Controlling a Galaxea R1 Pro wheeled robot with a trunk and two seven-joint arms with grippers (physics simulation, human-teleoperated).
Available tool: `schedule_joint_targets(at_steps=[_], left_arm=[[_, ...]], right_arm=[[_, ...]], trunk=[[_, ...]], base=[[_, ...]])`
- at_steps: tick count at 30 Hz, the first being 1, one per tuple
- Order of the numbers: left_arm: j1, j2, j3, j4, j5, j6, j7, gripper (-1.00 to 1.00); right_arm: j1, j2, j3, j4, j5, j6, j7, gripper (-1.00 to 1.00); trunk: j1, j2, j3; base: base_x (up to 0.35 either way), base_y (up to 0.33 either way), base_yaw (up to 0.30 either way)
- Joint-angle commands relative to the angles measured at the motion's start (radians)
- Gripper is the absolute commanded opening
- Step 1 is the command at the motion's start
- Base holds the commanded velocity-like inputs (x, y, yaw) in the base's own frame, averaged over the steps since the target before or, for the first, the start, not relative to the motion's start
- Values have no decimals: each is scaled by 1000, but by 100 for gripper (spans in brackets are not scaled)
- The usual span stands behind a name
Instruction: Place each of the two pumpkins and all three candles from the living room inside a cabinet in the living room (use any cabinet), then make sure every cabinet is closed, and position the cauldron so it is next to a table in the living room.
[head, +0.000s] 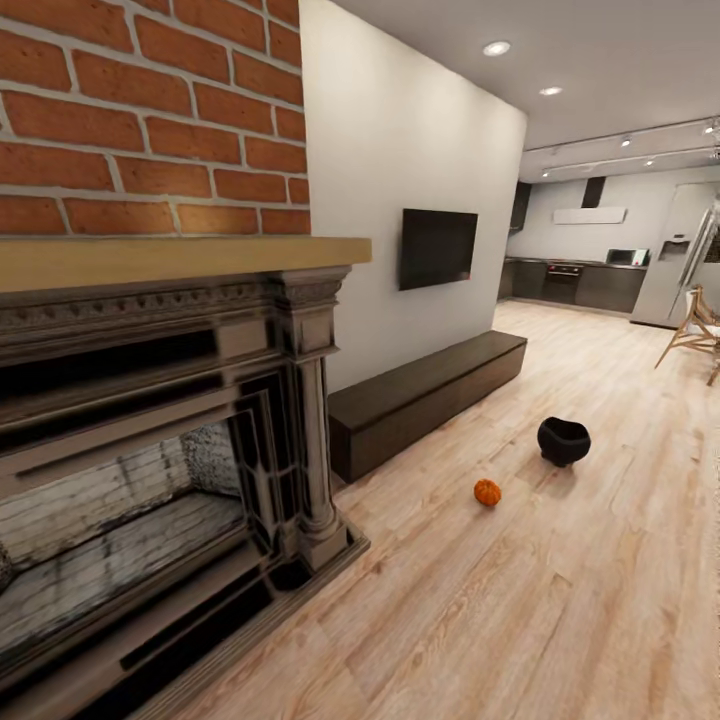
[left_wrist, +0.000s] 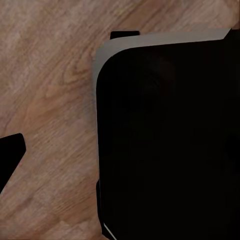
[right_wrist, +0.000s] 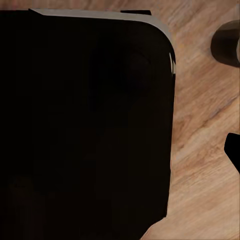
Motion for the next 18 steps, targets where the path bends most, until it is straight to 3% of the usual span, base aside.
schedule_joint_targets(at_steps=[1, 7, 18], left_arm=[[0, 0, -1, 1, -1, -3, 0, 100], [0, 0, -1, 1, -1, -3, 0, 100], [0, 0, -1, 0, -1, -3, 0, 100]], right_arm=[[-1, 0, -1, 1, -1, -4, 1, 100], [-1, 0, -1, 1, -1, -4, 4, 100], [-1, 0, -1, 1, 0, -4, 4, 100]], trunk=[[0, 0, -1], [0, 0, -1], [0, 0, -1]], base=[[279, 176, -240], [207, 134, -265], [68, 75, -277]])
